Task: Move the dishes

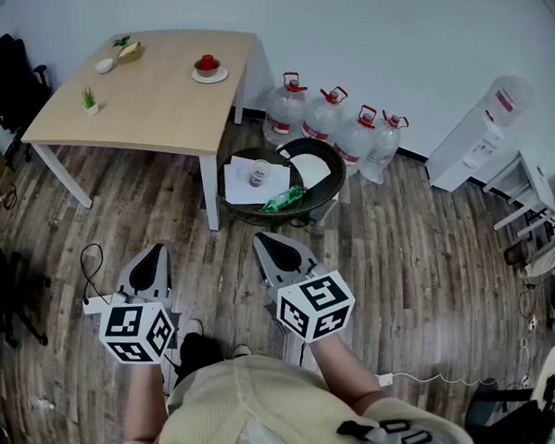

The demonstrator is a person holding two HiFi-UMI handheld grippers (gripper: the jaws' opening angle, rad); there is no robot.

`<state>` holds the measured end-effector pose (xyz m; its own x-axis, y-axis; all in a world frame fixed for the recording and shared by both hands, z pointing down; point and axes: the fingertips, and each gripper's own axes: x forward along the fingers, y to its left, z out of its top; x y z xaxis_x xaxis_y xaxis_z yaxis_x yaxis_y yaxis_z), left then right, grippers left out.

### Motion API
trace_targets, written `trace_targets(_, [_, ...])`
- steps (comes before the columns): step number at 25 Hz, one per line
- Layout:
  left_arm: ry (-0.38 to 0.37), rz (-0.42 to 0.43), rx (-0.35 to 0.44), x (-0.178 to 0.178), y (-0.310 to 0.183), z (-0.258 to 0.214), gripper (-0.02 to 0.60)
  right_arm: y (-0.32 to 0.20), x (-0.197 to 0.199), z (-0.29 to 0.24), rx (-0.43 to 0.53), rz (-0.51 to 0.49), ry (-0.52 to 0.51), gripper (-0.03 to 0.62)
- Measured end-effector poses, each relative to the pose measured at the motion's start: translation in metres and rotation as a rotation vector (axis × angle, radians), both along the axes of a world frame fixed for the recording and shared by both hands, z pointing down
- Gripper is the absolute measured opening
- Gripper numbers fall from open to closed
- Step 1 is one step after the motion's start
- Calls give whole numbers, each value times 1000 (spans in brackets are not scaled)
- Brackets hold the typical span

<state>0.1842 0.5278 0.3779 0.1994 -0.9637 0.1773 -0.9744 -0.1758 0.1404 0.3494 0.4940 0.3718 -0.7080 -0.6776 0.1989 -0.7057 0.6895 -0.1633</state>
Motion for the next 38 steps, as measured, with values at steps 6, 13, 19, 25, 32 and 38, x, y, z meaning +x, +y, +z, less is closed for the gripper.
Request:
trace_targets(6, [25, -11, -13, 1, 7, 6, 14, 4, 0, 12, -28, -25, 4, 14])
trace_targets(13, [25, -49, -68, -22, 5, 18, 15, -3, -17, 30, -61, -44, 24, 14])
trace_targets(19, [15, 5, -39, -43, -34, 15, 15, -37, -41, 33, -85, -36, 2, 14])
trace_targets(25, [-2, 21, -46, -95, -81, 17, 15, -80, -101, 27, -68, -69, 21, 15])
trace_targets(32, [51, 45, -66, -153, -124, 20, 15, -132, -168, 24, -62, -92, 44, 55])
trace_targets(38, [65, 81, -85, -193, -151, 25, 15, -161, -219, 20, -60, -94, 53, 112])
